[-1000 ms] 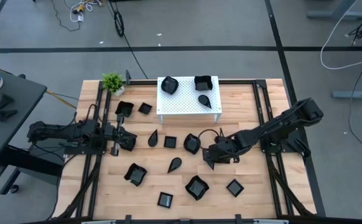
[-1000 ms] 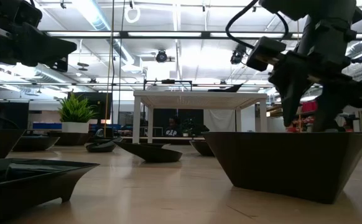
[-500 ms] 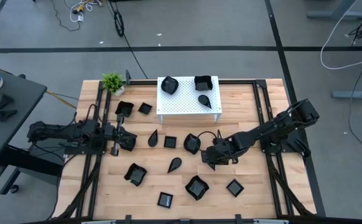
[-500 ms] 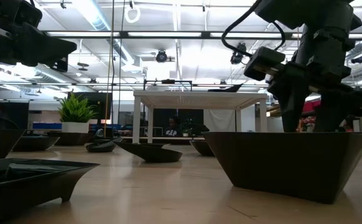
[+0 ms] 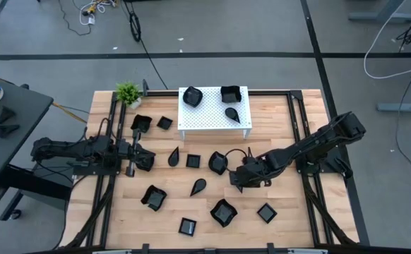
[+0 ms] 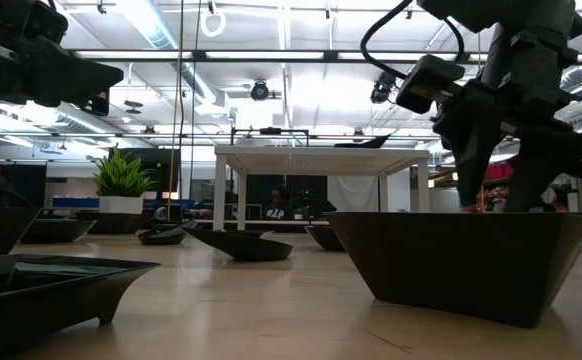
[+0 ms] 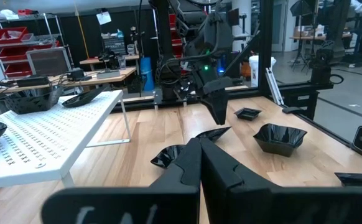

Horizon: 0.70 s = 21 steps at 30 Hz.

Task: Pick & Place Mini shaped plates
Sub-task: Stack the drop-shaped plate on top of the drop-shaped plate on the shelf

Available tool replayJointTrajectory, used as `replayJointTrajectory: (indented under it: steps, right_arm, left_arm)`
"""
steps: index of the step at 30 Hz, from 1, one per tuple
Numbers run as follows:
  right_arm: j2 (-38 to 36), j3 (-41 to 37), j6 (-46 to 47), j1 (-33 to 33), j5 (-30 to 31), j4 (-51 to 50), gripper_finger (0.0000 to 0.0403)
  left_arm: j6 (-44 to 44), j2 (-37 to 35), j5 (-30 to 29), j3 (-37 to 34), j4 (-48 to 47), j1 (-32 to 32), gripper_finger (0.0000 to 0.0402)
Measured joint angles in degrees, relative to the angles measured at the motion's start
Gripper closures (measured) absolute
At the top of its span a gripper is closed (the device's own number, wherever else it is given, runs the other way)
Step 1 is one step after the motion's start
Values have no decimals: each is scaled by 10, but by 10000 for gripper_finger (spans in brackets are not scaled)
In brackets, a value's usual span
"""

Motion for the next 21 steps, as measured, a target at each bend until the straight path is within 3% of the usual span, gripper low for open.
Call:
replayJointTrajectory:
  steps: [21]
  right_arm:
    - [4,-35,15,0,-1,19,234]
  left_arm:
    - [0,0,0,0,0,0,399]
